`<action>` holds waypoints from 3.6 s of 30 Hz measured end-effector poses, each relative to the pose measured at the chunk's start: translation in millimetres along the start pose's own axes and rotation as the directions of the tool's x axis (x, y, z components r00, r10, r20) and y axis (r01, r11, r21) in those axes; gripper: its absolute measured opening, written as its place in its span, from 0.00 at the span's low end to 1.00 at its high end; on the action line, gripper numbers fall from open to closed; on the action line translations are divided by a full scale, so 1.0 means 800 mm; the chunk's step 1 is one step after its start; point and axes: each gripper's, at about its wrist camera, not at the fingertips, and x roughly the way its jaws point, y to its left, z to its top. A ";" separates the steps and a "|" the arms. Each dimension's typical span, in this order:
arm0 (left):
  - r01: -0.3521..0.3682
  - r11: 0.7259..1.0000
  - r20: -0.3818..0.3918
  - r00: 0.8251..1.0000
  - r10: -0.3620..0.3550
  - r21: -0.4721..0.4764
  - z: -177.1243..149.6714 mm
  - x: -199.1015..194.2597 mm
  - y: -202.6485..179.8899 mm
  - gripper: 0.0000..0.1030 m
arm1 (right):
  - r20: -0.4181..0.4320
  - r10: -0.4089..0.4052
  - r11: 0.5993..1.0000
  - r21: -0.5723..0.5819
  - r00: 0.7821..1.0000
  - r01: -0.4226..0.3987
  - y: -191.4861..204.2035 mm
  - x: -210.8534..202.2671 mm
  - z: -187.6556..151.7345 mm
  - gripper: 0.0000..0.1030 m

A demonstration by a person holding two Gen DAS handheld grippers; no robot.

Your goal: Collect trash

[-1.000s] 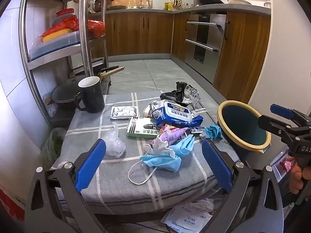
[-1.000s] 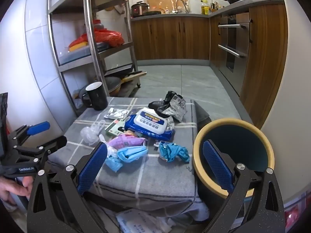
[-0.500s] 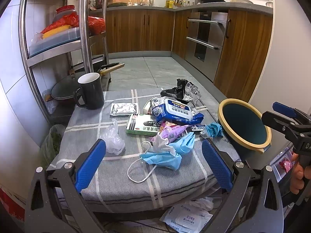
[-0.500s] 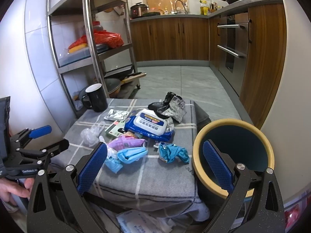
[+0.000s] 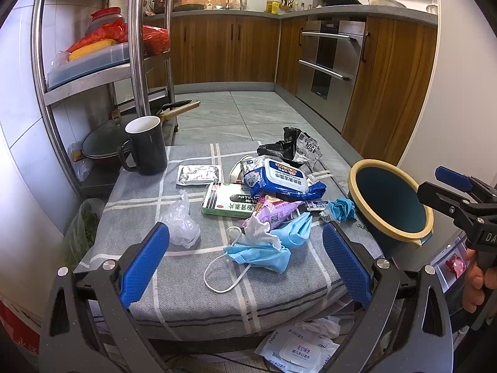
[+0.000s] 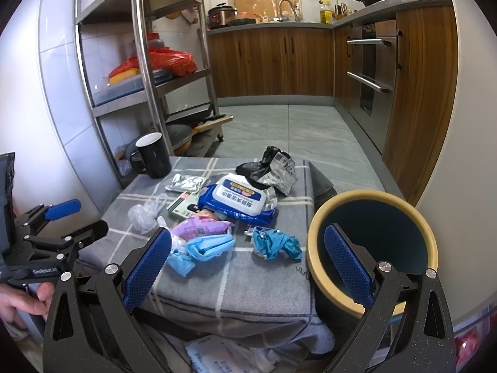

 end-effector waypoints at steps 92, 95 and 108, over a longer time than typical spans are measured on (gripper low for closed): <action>0.000 0.960 -0.379 0.919 -0.110 -0.279 -0.035 0.094 0.104 0.10 | -0.224 0.105 0.994 -0.004 0.969 -0.109 0.053 0.097 -0.017 0.87; -0.029 0.952 -0.361 0.928 -0.088 -0.305 -0.032 0.084 0.119 0.10 | -0.264 0.140 0.989 -0.005 0.954 -0.147 0.074 0.112 -0.025 0.80; -0.081 0.911 -0.218 0.976 -0.010 -0.405 -0.007 0.047 0.165 0.10 | -0.408 0.231 0.966 -0.008 0.883 -0.257 0.182 0.207 -0.066 0.79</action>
